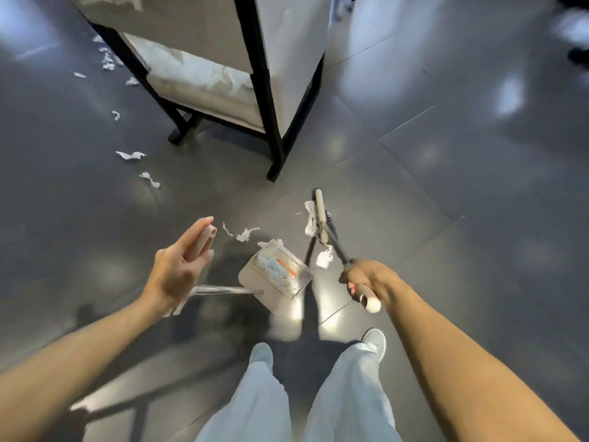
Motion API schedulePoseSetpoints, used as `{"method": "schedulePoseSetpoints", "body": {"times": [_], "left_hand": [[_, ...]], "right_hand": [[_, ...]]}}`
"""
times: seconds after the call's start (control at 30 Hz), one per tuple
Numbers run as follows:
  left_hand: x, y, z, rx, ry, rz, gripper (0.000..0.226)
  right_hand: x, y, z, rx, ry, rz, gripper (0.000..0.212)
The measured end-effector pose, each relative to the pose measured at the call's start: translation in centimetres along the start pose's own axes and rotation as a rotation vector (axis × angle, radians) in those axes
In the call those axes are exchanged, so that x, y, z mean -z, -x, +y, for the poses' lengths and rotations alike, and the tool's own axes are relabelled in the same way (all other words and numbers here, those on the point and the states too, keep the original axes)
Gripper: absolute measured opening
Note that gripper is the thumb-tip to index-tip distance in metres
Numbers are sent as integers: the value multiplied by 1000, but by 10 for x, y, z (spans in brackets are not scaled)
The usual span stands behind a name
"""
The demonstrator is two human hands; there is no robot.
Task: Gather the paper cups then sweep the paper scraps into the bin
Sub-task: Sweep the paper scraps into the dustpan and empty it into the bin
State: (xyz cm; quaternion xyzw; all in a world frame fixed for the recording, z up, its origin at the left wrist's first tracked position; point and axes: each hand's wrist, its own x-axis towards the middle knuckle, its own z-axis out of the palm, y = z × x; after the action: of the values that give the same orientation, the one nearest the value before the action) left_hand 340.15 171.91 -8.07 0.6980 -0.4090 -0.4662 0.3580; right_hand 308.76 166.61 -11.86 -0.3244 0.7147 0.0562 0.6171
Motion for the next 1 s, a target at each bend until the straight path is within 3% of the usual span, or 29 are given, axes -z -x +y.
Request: {"method": "schedulePoseSetpoints", "body": {"times": [0.1,0.3,0.43,0.53,0.7,0.9,1.0], "left_hand": [[21,-8,-2,-86,7,-42,72],[39,-4,6,-94,-37,-19,64],[44,3,9,-138,-220,34,62],[51,7,5,-153,-312,41,63],[71,7,-8,-156,-421,67,60],[123,-3,-27,-156,-443,77,62],[157,-15,-39,-182,-384,73,60]], "right_hand": [[-21,16,10,-44,-268,8,15],[-26,55,59,-11,-455,152,26],[-34,63,92,-14,-407,251,41],[-48,55,104,0,-375,296,41],[-98,35,113,-92,-645,193,42],[-177,31,85,-133,-710,87,71],[-206,25,42,-105,-707,98,73]]}}
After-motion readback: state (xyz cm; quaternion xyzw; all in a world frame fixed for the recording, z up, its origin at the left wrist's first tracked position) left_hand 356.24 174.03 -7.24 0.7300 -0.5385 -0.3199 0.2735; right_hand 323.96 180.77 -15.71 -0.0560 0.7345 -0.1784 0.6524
